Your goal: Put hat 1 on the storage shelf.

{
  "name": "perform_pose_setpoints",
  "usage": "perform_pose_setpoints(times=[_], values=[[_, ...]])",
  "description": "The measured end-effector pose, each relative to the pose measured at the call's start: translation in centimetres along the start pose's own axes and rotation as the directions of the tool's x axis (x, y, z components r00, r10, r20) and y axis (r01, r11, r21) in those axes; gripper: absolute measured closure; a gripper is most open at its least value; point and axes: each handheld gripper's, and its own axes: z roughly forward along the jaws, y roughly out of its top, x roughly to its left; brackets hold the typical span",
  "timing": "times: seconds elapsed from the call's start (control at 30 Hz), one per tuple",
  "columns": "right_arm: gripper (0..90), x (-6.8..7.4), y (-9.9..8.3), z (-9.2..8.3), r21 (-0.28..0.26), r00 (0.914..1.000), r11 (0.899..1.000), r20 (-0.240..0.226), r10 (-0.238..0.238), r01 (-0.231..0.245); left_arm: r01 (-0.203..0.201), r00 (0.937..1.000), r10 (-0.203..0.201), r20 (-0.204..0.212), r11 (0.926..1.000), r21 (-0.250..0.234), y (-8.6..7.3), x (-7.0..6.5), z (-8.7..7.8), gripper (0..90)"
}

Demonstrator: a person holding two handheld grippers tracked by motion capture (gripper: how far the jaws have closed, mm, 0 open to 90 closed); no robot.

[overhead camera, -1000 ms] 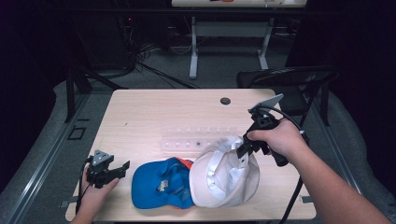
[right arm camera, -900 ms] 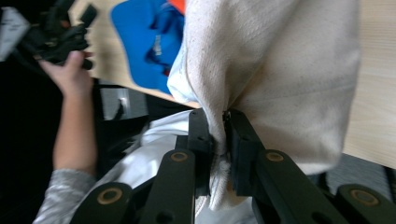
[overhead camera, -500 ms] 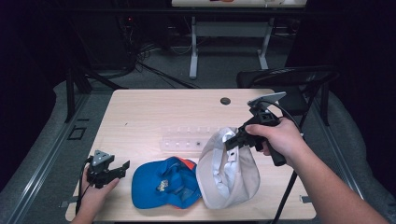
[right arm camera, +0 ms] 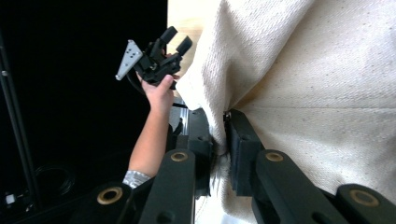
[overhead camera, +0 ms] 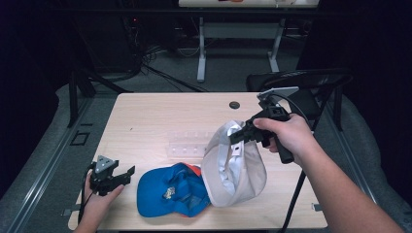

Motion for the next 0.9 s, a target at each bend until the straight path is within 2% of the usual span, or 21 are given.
perform_pose_setpoints(times=[0.07, 0.27, 0.47, 0.63, 0.7, 0.9], values=[[81.9, 0.3, 0.2, 0.1, -0.012, 1.0, 1.0, -0.007, 0.004, -0.004, 0.015, 0.9999, -0.015, 0.006, 0.9999, 0.007, 0.1, 0.1, 0.0, 32.0], [81.9, 1.1, 1.2, 0.2, -0.016, 0.9989, 1.0, -0.046, -0.004, 0.004, 0.009, 0.9999, -0.009, 0.008, 0.9999, -0.005, 0.1, 0.1, -0.3, 35.5], [81.9, 1.8, 2.3, 0.3, -0.057, 0.9964, 0.998, -0.084, -0.008, 0.003, -0.042, 0.9991, 0.042, 0.003, 0.9983, -0.04, 0.3, -0.8, -0.8, 39.2], [81.9, 2.4, 3.2, 0.6, -0.075, 0.994, 0.997, -0.109, -0.01, 0.001, -0.064, 0.9978, 0.065, 0.014, 0.9959, -0.064, 1.0, -1.8, -1.1, 40.4], [81.9, 2.7, 3.7, 0.8, -0.08, 0.9944, 0.997, -0.105, -0.012, 0.003, -0.069, 0.9974, 0.07, 0.016, 0.9946, -0.077, 1.3, -2.2, -1.3, 40.5], [81.9, 3.5, 4.8, 0.7, -0.124, 0.9905, 0.992, -0.134, -0.031, 0.015, -0.089, 0.9933, 0.097, 0.063, 0.9895, -0.113, 2.4, -3.3, -2.1, 40.5]])
